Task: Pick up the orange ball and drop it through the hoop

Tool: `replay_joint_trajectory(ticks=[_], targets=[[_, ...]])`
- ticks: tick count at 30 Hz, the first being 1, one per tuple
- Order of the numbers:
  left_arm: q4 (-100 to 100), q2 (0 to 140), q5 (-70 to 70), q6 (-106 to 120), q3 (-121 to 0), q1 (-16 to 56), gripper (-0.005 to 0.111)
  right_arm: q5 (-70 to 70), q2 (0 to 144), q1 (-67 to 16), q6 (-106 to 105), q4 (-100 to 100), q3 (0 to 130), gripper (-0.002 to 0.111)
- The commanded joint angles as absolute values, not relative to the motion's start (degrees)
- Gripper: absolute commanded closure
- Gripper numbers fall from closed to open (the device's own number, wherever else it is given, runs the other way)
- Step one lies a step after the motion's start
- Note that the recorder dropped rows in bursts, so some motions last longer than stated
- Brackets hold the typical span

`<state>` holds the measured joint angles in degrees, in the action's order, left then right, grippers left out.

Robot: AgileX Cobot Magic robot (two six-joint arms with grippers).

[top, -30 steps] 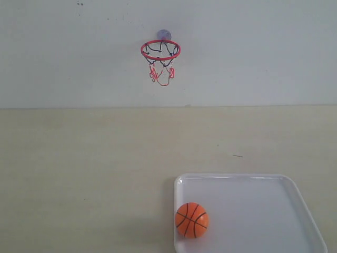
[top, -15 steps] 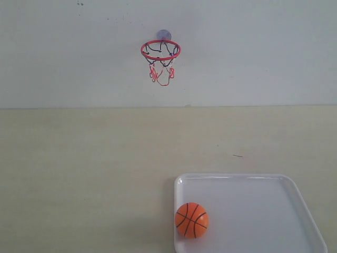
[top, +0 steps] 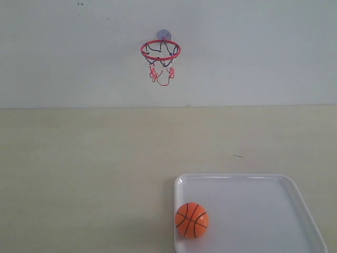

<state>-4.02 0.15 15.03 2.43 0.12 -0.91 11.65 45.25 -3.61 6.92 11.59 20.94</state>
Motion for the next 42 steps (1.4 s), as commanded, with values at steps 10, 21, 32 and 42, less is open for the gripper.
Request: replay_joint_trajectory(ticks=[10,21,32,42], targets=[[-4.55,0.0,14.6,2.68,0.0,-1.09,0.103,-7.24,59.58,-19.69,0.4,-1.91,34.17,0.108],[-4.55,0.0,14.6,2.68,0.0,-1.09,0.103,-37.18,81.08,-30.69,-13.83,0.0,52.44,0.108],[-4.55,0.0,14.6,2.68,0.0,-1.09,0.103,-53.06,92.49,-31.31,-12.03,8.62,67.03,0.069],[-4.55,0.0,14.6,2.68,0.0,-1.09,0.103,-51.87,98.53,-34.79,-8.0,9.48,69.44,0.041]])
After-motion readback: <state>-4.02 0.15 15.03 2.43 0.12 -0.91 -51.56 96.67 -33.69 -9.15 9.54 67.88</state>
